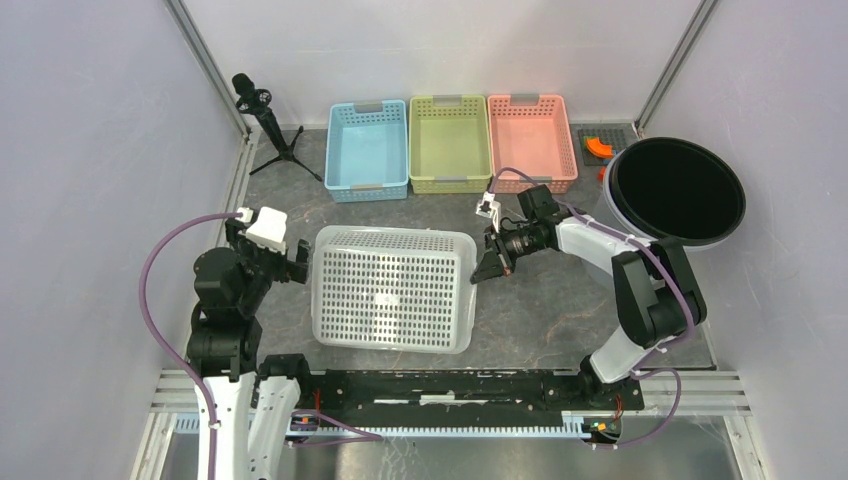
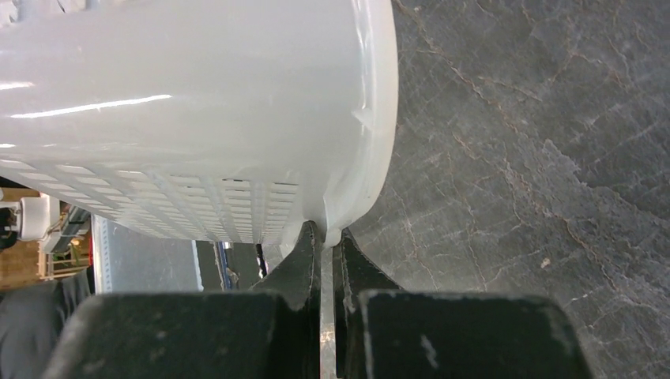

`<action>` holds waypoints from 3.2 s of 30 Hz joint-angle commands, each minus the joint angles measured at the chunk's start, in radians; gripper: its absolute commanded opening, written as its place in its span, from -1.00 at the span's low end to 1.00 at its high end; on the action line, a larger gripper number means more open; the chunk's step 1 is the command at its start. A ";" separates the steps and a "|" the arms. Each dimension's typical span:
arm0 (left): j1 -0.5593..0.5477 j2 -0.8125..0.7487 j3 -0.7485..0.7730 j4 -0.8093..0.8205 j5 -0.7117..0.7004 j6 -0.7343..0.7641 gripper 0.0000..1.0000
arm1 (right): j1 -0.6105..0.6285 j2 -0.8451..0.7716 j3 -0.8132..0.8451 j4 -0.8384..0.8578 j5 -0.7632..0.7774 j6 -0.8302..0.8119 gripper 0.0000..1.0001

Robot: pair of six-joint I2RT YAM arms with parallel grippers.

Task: Turn the large container upside down
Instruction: Turn the container upside down at the center of the board, then move the container to the center of the board.

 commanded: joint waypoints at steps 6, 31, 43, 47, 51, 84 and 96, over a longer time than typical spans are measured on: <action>0.009 -0.005 -0.010 0.045 0.024 -0.040 0.99 | -0.011 0.058 0.027 0.016 0.118 -0.090 -0.84; 0.009 -0.002 -0.012 0.021 0.116 -0.023 0.99 | -0.078 0.102 -0.022 0.157 0.255 0.009 -0.64; 0.009 -0.006 -0.018 0.017 0.129 -0.017 0.99 | -0.086 -0.006 -0.042 0.194 0.296 -0.006 -0.30; 0.009 -0.006 -0.018 0.013 0.139 -0.019 0.99 | -0.085 -0.103 -0.018 0.132 0.300 -0.115 -0.20; 0.009 -0.007 -0.021 0.013 0.143 -0.019 0.99 | -0.084 -0.238 -0.014 0.029 0.297 -0.313 -0.03; 0.011 0.041 0.009 0.015 0.134 -0.033 0.99 | 0.350 -0.519 -0.262 0.143 0.573 -0.365 0.96; 0.009 0.281 0.122 0.000 -0.030 0.042 0.99 | 0.415 -0.231 -0.035 0.171 0.566 -0.397 0.57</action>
